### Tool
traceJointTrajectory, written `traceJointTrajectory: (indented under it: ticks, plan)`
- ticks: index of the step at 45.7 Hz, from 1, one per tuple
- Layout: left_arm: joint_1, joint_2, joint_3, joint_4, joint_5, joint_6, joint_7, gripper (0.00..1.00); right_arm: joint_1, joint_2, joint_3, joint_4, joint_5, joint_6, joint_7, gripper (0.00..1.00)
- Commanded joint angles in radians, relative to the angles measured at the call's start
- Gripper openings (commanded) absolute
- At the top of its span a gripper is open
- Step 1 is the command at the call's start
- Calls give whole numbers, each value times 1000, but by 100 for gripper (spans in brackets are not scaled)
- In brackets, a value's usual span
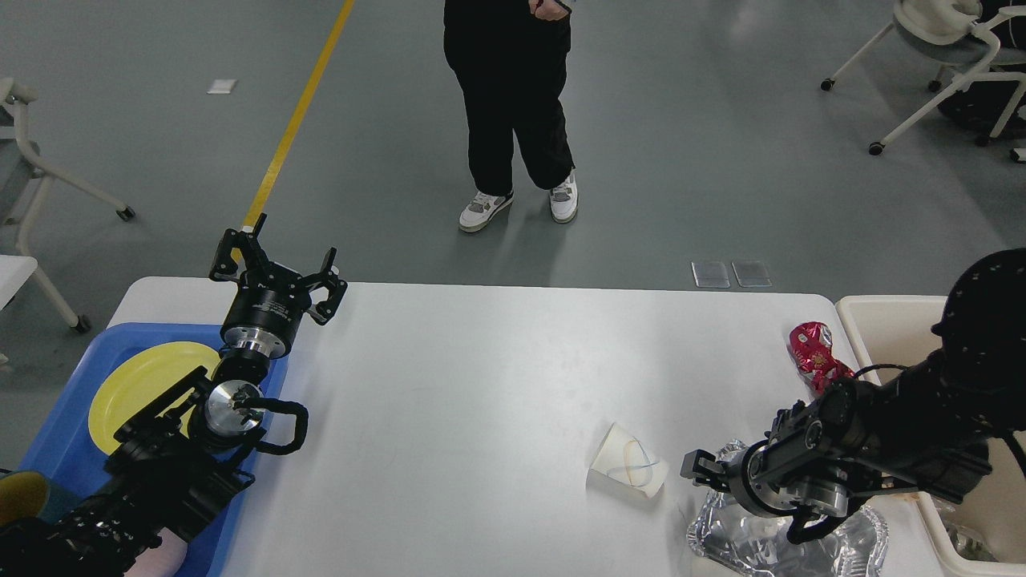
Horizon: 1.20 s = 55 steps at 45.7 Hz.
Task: Tidy desktop
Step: 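Grasp the foil container and lift it into the white bin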
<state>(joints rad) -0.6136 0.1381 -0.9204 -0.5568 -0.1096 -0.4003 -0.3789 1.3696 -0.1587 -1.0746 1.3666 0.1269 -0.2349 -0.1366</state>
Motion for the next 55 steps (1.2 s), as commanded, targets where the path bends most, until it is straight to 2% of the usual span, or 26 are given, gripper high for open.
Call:
traceJointTrajectory:
  ticks: [1, 3, 4, 5, 19, 27, 35, 41, 45, 49, 55]
  plan:
    - [0, 0, 0, 0, 1, 0, 0, 99, -26, 4, 1, -26, -4, -6, 2, 39]
    - [0, 0, 0, 0, 1, -2, 0, 100, -29, 8, 2, -26, -7, -3, 2, 32]
    - [0, 0, 0, 0, 1, 0, 0, 99, -30, 10, 1, -24, -9, -3, 2, 19]
    - [0, 0, 0, 0, 1, 0, 0, 99, -30, 10, 1, -24, -9, -1, 2, 0]
    - [0, 0, 0, 0, 1, -2, 0, 99, -24, 13, 2, -9, -12, -32, -1, 0]
    - [0, 0, 0, 0, -1, 0, 0, 100, 2, 1, -4, 72, -23, -23, 0, 0]
    - [0, 0, 0, 0, -1, -2, 0, 99, 78, -70, -11, 184, -27, -6, -3, 0]
    - [0, 0, 0, 0, 1, -2, 0, 99, 201, -174, -15, 313, -49, 37, -5, 0]
    - [0, 0, 0, 0, 1, -2, 0, 99, 331, -261, -25, 379, -78, 139, -11, 0]
    - [2, 0, 0, 0, 1, -2, 0, 99, 482, -335, -64, 379, -90, 337, -11, 0]
    - [0, 0, 0, 0, 1, -2, 0, 99, 698, -363, -125, 379, -144, 535, -3, 0]
